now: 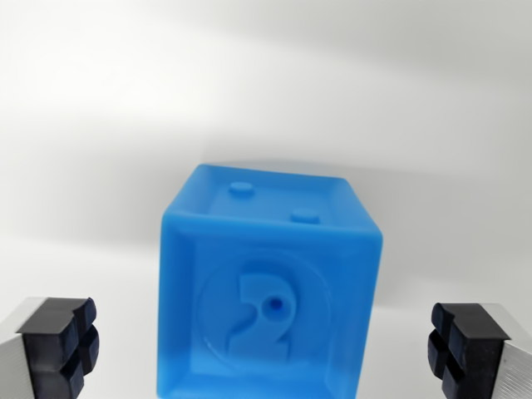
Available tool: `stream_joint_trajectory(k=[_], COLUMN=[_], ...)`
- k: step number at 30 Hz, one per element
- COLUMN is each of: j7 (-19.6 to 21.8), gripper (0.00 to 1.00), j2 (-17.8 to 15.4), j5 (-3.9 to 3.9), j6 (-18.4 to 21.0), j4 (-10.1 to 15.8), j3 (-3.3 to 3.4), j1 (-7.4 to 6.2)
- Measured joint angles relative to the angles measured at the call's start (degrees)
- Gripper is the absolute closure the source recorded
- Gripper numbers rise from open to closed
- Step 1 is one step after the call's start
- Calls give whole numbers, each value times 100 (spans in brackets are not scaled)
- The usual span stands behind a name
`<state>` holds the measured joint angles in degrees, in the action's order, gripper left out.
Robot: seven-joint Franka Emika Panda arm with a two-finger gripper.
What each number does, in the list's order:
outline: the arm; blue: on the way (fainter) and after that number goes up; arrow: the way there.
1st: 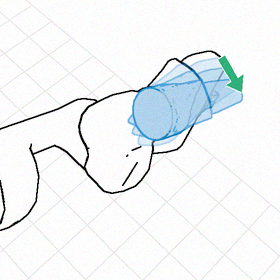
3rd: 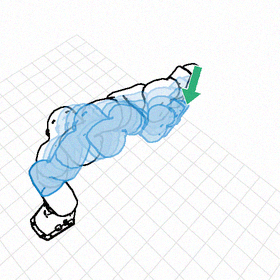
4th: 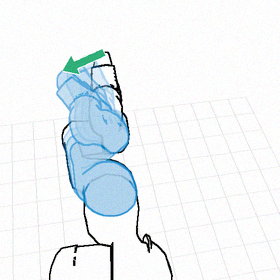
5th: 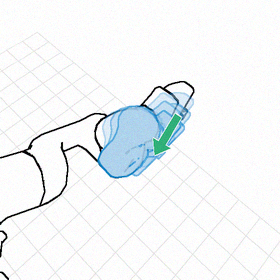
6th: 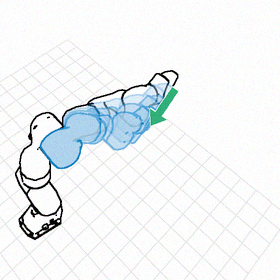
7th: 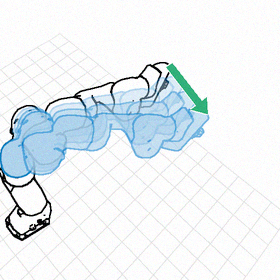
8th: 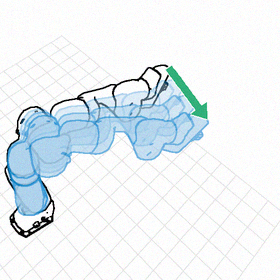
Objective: Stack cube
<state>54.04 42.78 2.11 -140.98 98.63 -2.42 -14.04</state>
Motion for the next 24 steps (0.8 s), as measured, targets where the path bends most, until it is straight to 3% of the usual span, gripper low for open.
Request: stream_joint_trajectory(k=[19, 20, 24], j7=[0, 0, 0], gripper=[0, 100, 100], j2=[458, 462, 463], j5=[0, 0, 0], j6=[-302, -304, -305], j4=[-165, -167, -170], j3=[31, 32, 32], j1=[-24, -25, -25])
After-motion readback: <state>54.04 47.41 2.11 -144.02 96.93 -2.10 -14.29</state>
